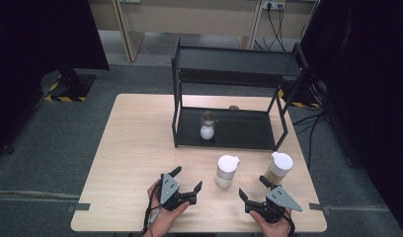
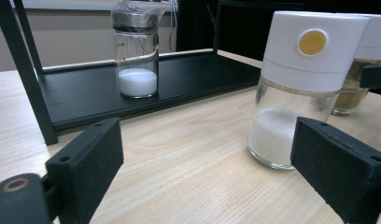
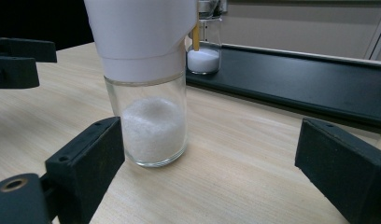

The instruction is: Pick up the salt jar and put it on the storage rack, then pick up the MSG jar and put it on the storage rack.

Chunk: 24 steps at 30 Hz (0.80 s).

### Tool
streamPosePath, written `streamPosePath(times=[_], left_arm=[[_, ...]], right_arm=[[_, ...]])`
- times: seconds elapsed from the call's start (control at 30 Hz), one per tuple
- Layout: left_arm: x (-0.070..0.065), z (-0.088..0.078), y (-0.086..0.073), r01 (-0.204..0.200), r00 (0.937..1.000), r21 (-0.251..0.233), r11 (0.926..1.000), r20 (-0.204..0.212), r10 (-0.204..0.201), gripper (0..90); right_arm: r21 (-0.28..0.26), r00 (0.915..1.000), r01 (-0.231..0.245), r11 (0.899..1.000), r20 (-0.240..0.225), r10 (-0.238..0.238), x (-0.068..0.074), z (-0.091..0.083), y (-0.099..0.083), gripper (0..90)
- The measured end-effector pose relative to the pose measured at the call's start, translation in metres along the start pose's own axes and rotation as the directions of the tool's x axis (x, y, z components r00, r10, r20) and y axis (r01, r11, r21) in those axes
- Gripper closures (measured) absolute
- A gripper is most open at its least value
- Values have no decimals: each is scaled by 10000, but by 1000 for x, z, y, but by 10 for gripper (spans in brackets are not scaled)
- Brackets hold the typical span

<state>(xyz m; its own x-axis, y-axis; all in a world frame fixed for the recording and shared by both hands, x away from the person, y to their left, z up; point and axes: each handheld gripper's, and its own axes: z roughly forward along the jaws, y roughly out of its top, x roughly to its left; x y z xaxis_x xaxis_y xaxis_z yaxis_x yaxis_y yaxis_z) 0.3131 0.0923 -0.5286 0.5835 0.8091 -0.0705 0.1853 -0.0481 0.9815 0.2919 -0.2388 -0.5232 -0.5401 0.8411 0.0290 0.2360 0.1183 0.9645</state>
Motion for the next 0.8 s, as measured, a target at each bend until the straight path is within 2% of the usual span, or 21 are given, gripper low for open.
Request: streamPosePath(times=[0.63,0.73,0.8], left_arm=[[1,0,0,83,10000,-2,10000,20,-83,86],[1,0,0,29,10000,14,10000,24,-29,86],[0,0,0,-11,10000,0,10000,24,11,86]], right_arm=[[-46,10000,17,10000,60,-17,0,0,0,82],[-46,10000,-27,10000,54,27,2,-1,0,81],[-199,9999,125,9997,-73,-127,7,-2,6,81]])
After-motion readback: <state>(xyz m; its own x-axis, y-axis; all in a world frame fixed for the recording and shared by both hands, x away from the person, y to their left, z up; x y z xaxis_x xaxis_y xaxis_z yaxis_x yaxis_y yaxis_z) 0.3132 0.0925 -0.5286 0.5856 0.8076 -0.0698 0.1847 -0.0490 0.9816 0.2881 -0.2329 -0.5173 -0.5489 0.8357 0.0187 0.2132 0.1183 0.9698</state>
